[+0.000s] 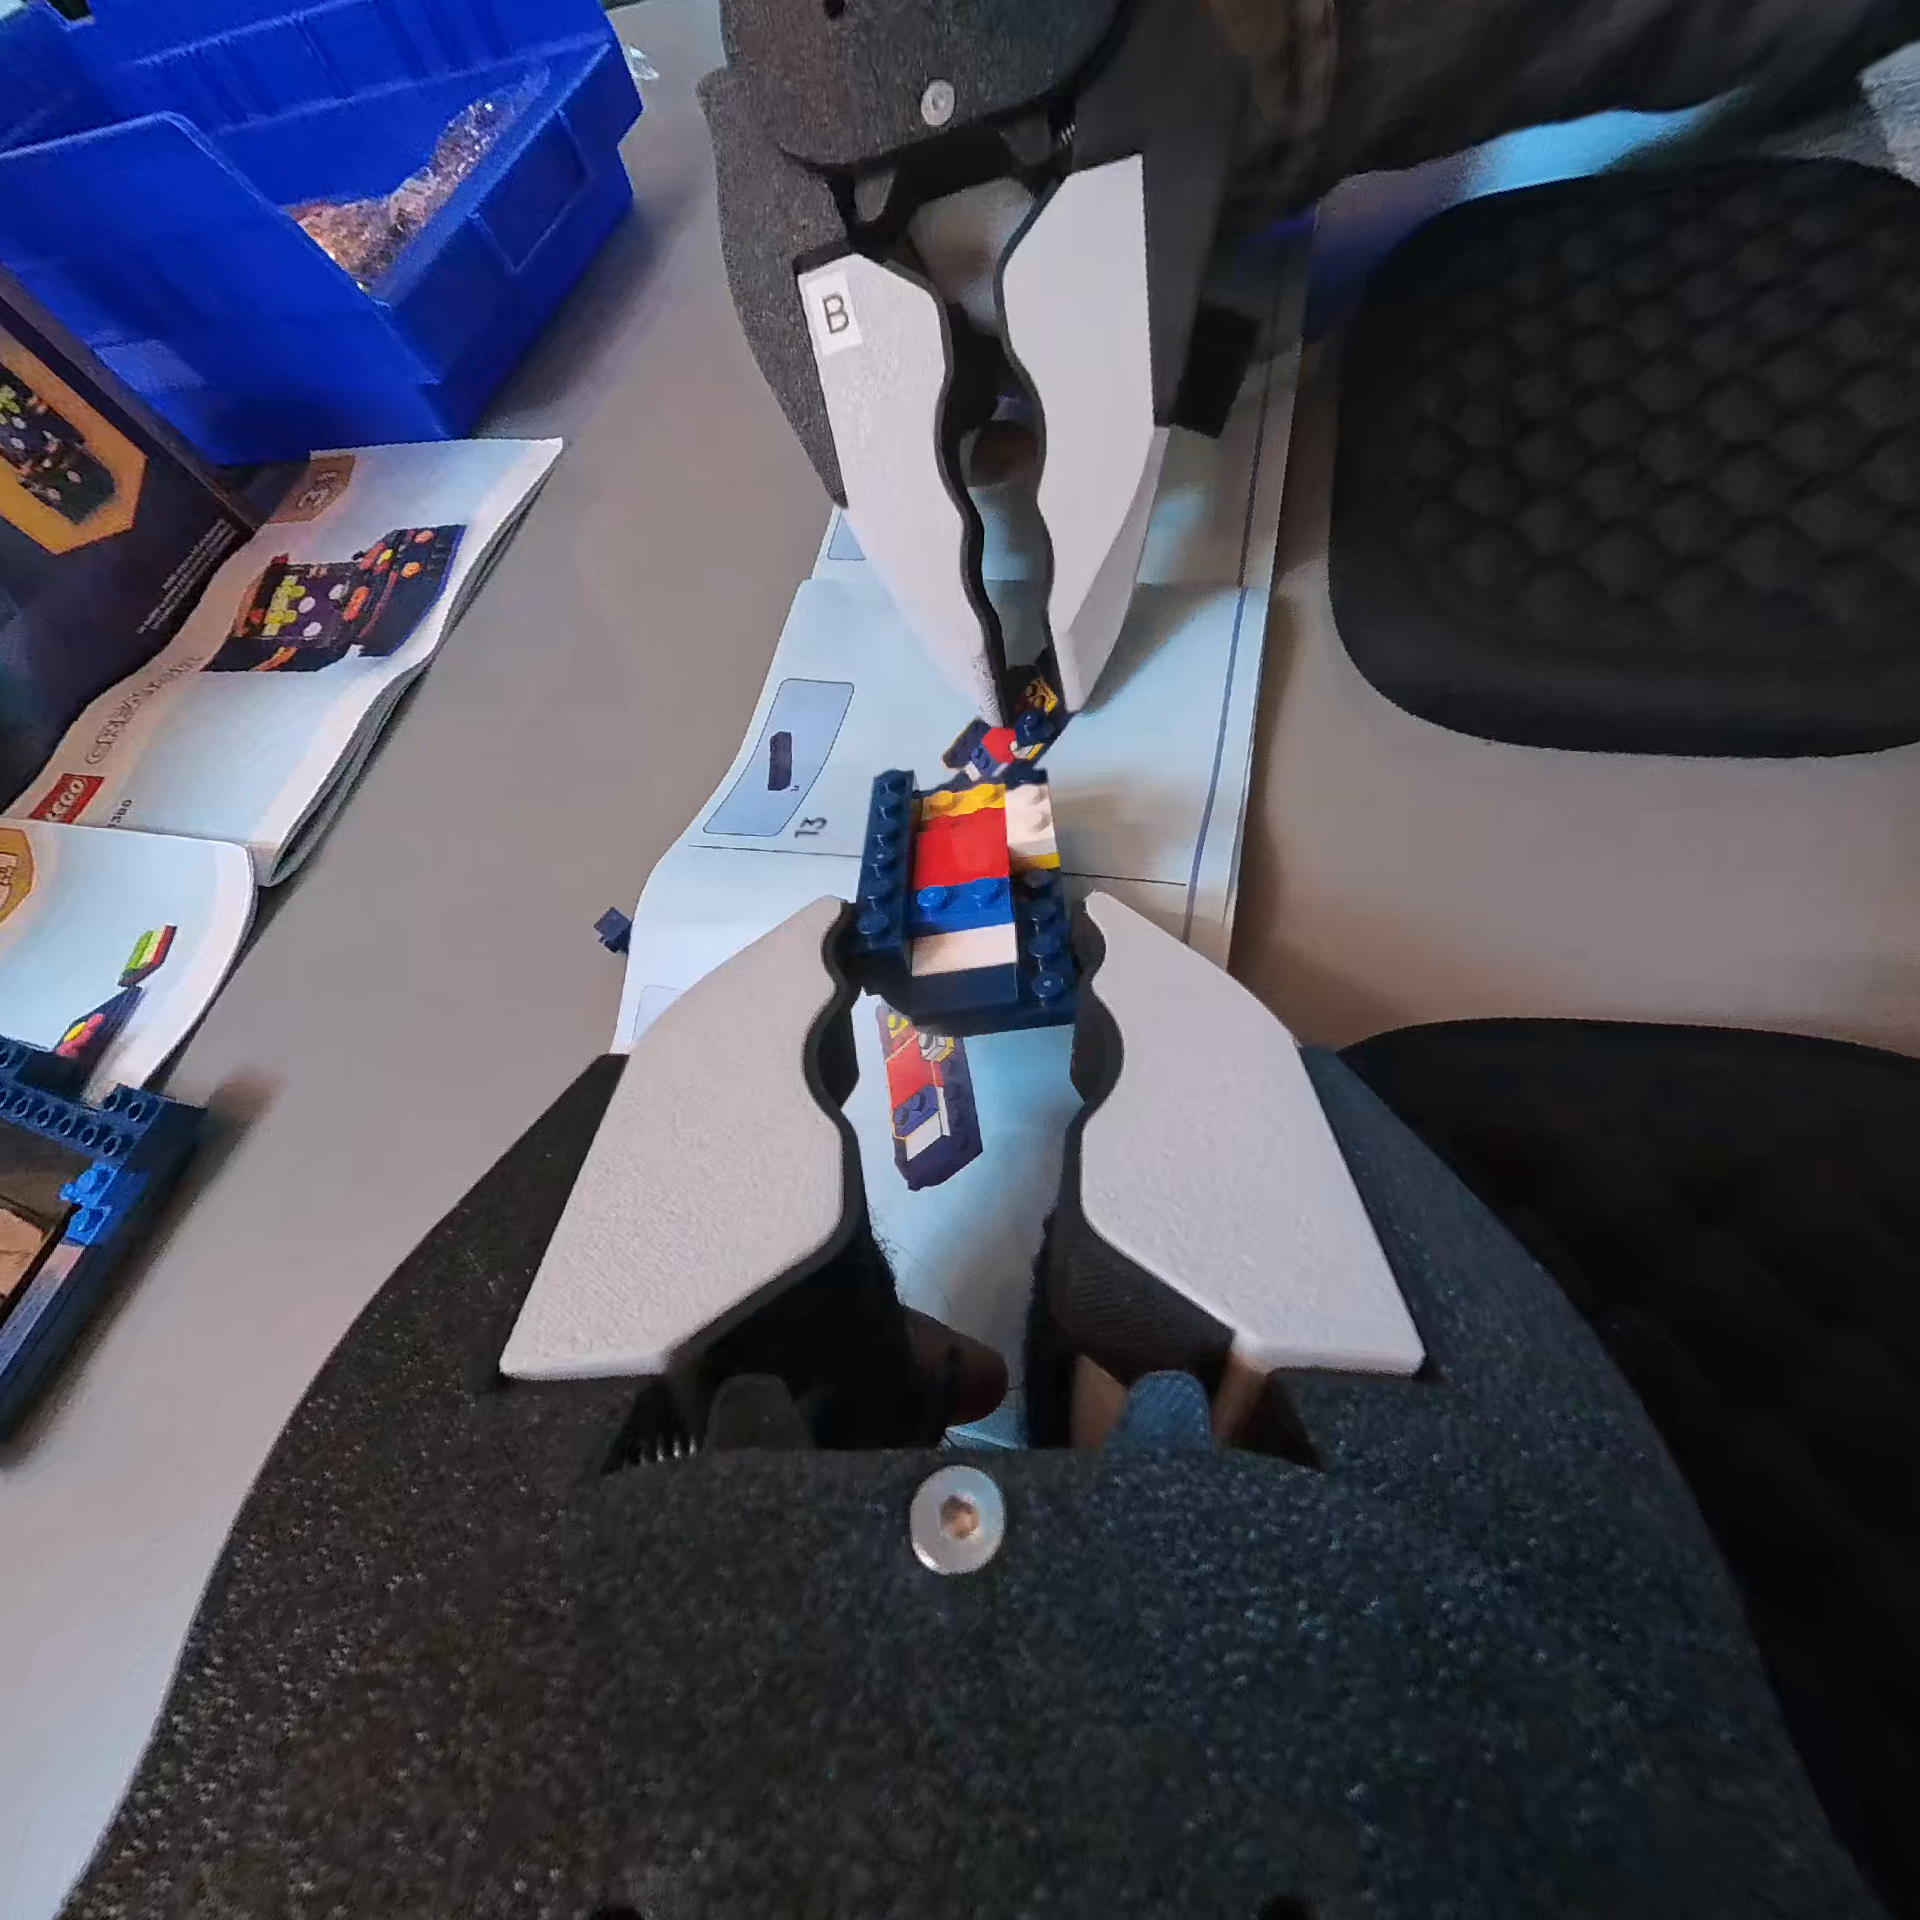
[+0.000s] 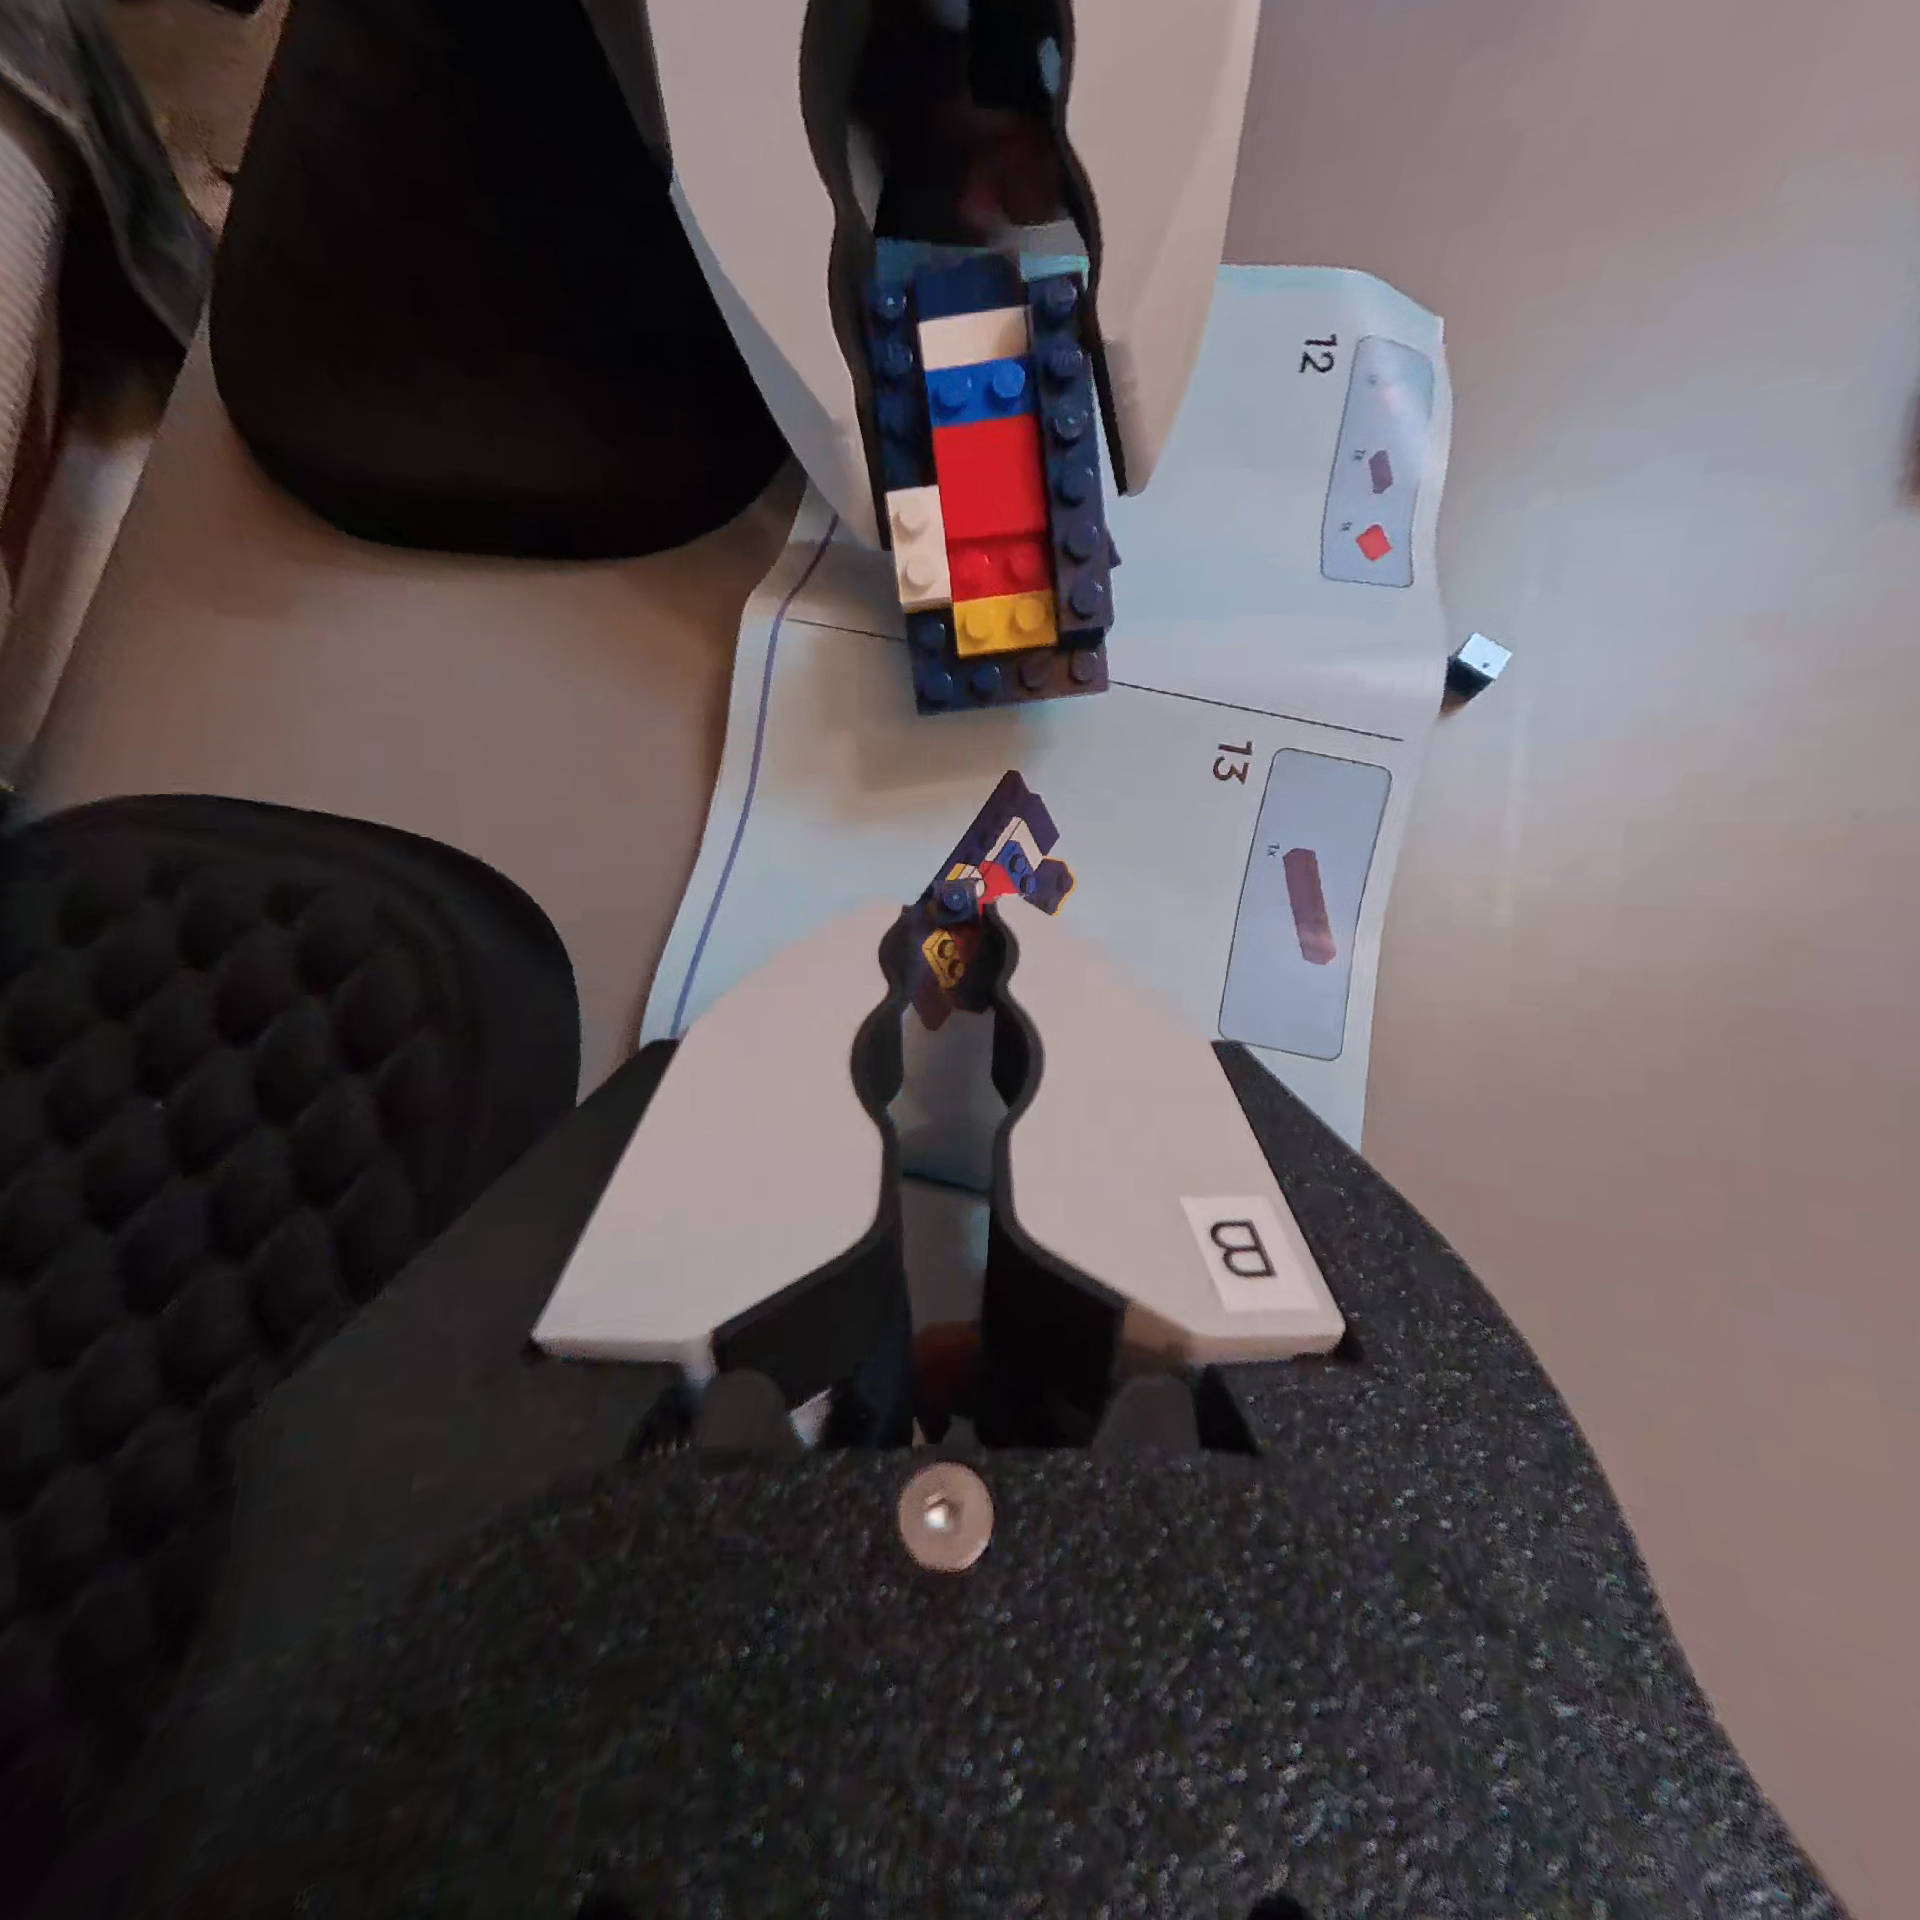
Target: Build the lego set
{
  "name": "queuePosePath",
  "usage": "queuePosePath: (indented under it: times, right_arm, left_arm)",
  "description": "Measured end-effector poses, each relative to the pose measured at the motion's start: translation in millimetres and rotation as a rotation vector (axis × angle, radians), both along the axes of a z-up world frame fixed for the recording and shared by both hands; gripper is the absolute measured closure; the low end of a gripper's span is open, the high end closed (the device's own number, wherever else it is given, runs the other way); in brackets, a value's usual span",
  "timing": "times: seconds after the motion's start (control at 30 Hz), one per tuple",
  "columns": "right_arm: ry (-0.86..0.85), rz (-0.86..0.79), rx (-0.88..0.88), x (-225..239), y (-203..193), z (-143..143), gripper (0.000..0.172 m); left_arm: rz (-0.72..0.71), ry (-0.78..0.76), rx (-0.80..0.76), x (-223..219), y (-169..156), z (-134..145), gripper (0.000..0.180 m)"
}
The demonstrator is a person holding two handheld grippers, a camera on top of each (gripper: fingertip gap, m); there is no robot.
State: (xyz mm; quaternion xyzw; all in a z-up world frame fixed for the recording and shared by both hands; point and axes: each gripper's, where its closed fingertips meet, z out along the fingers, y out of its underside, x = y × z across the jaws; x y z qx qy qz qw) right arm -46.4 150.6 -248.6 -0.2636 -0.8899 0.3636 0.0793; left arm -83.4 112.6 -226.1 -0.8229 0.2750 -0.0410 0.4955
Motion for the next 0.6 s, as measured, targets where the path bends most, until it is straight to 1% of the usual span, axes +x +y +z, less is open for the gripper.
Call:
queuePosePath:
  times: [0.07, 0.13, 0.23, 0.37, 0.4, 0.47, 0.5, 0.57, 0.6]
  right_arm:
    - [0.012, 0.011, 0.013, -1.6, -0.1, -2.1, 0.16]
    - [0.022, 0.015, 0.011, -2.6, -0.8, -4.2, 0.164]
    - [0.031, 0.02, -0.007, -2.1, -2.3, -4.0, 0.165]
    - [0.045, -0.018, -0.075, -7.1, -3.0, 6.5, 0.165]
    - [0.052, -0.028, -0.093, -9.3, -3.5, 10.2, 0.165]
    - [0.064, -0.041, -0.107, -14.1, -4.3, 16.4, 0.165]
    - [0.066, -0.042, -0.107, -16.0, -5.0, 18.7, 0.165]
    - [0.076, -0.047, -0.138, -20.4, -7.7, 26.4, 0.165]
    - [0.069, -0.059, -0.202, -22.4, -10.5, 33.5, 0.165]
  left_arm:
    - [-0.002, 0.008, -0.011, 0.4, 0.0, -1.9, 0.143]
    - [-0.005, 0.018, -0.032, 0.6, -0.2, -5.3, 0.143]
    - [0.008, 0.066, -0.122, -3.1, -1.9, -20.0, 0.143]
    - [0.027, 0.032, -0.168, -6.7, -2.6, -23.3, 0.142]
    - [0.039, 0.024, -0.17, -8.6, -2.6, -23.1, 0.137]
    - [0.066, 0.004, -0.18, -13.2, -3.5, -22.9, 0.119]
    - [0.081, -0.011, -0.19, -15.5, -4.7, -23.3, 0.114]
    - [0.092, -0.028, -0.202, -17.7, -7.1, -23.7, 0.115]
    - [0.09, -0.029, -0.198, -17.8, -7.5, -23.0, 0.116]
